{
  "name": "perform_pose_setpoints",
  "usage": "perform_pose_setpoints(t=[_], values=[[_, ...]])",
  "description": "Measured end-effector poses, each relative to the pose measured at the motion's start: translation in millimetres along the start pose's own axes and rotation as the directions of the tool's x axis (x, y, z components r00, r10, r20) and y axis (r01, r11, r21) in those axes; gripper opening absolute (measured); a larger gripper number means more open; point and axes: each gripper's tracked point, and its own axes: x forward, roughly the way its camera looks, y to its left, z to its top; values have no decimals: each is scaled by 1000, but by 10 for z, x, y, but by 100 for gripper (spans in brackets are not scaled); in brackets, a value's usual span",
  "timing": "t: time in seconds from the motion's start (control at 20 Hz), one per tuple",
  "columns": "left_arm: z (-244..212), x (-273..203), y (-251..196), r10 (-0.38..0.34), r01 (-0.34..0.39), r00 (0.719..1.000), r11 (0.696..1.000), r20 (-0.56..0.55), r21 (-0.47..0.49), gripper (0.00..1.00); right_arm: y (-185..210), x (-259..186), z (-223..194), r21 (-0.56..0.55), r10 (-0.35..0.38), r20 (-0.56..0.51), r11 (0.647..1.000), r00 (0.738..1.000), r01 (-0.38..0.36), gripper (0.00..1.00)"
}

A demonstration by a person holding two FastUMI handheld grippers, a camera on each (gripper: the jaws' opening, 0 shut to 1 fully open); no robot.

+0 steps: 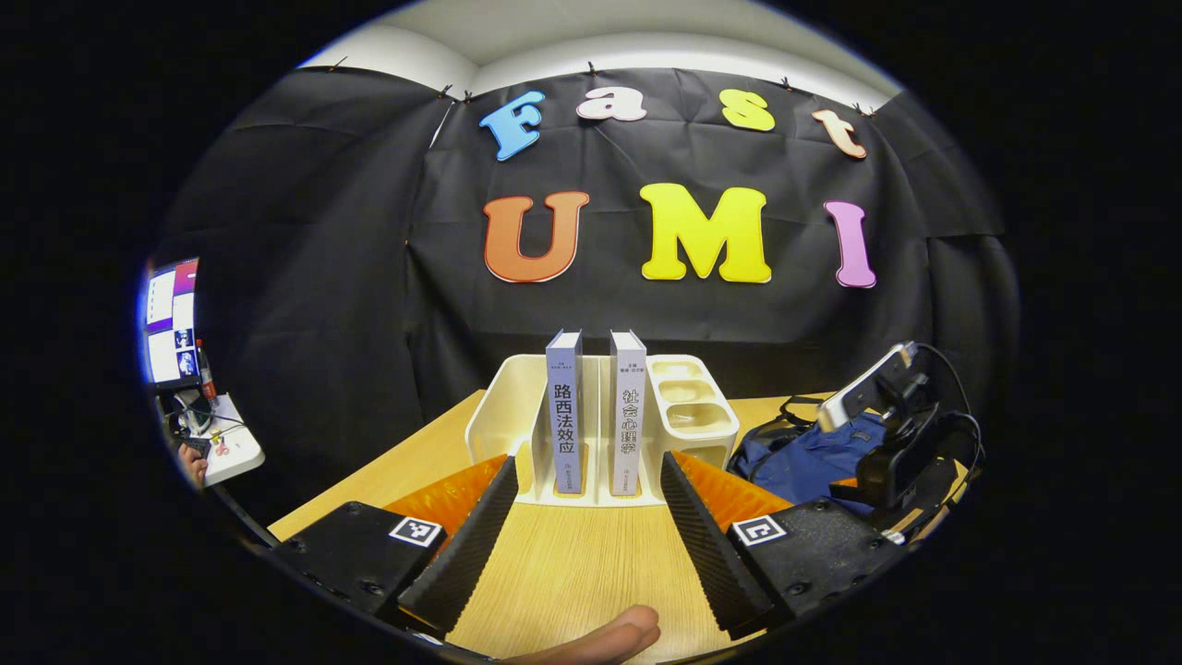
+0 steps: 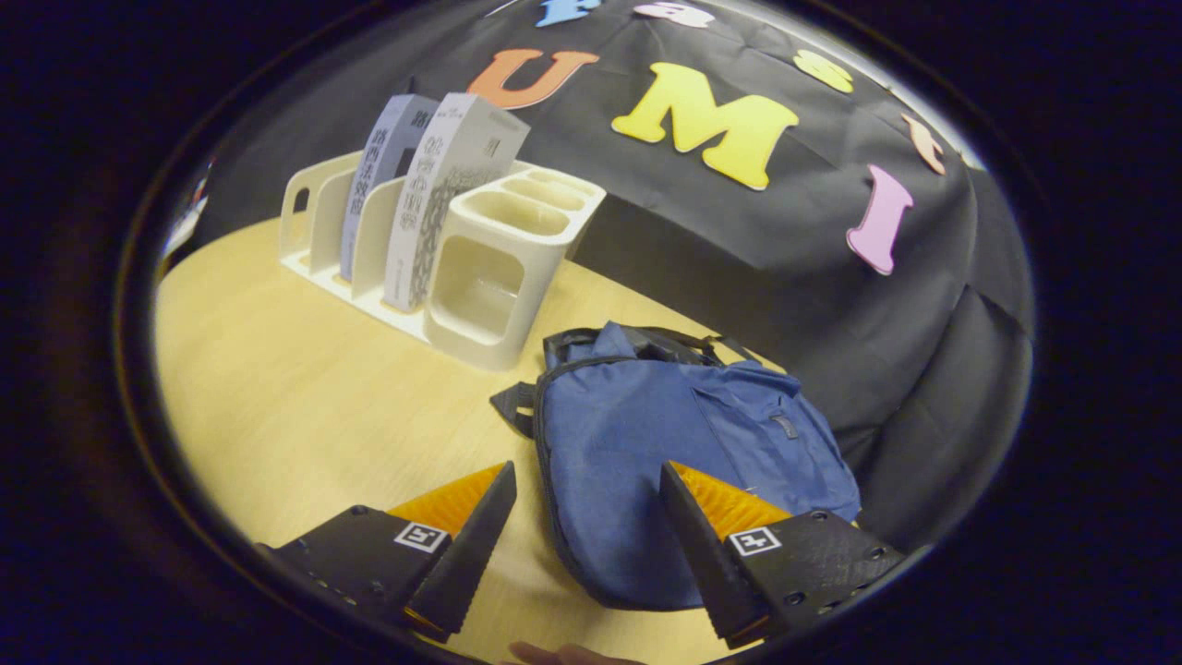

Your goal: Open the schoolbag, grab two books from the bookshelf and put them into the schoolbag.

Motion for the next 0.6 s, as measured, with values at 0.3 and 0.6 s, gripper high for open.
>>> perform_pose_setpoints(t=[0.3,0.6], values=[[-28,18,-57,-18,18,1000,1000,-9,-13,98,-208,66,75,-93,-134,-18,987,991,132,93],[-11,15,-44,-13,13,1000,1000,-7,-17,98,-494,-34,371,-120,-244,19,962,969,245,92]])
